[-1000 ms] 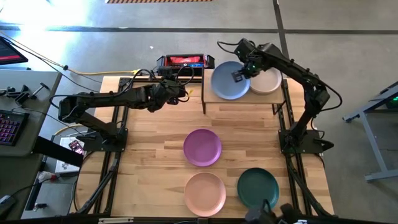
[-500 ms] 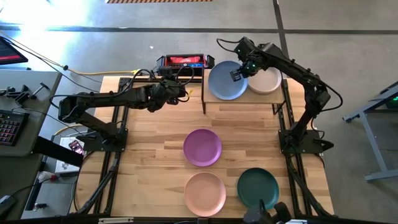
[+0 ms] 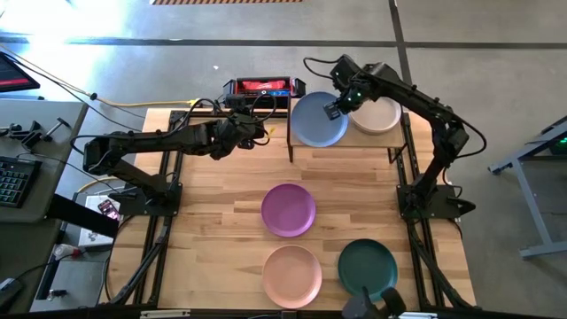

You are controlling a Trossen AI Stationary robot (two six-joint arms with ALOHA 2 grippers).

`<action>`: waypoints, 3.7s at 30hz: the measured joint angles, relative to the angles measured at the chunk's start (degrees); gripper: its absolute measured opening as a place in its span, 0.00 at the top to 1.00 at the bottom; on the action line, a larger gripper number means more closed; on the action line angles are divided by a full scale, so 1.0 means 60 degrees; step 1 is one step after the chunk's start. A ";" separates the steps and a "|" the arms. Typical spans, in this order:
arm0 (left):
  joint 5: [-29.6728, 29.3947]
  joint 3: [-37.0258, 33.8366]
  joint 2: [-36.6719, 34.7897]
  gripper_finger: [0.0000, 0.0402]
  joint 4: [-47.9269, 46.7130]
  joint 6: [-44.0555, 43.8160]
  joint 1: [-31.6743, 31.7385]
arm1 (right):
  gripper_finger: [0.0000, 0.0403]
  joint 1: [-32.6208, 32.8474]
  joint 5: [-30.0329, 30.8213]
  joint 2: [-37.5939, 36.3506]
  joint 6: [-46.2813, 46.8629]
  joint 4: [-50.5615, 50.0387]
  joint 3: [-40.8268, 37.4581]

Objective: Place and stack plates onto a shelf
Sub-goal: Put the blue plate on the shelf, then stack the purple plate on top of the blue plate on the shelf

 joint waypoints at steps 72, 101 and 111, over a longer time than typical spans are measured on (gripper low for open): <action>1.0112 -0.0011 0.1458 0.77 -0.2634 -1.1234 0.0141 | 0.84 0.1181 -0.1239 -0.1373 -0.0062 0.0088 0.0000; 1.0283 -0.0007 0.3781 0.77 -0.2681 -1.1683 -0.0308 | 0.84 0.3625 -0.1227 -0.1373 0.1805 0.0078 0.0000; 1.0777 -0.0004 0.4434 0.77 -0.2305 -1.1738 -0.0338 | 0.84 0.3989 -0.1033 -0.1373 0.1785 0.0030 0.0000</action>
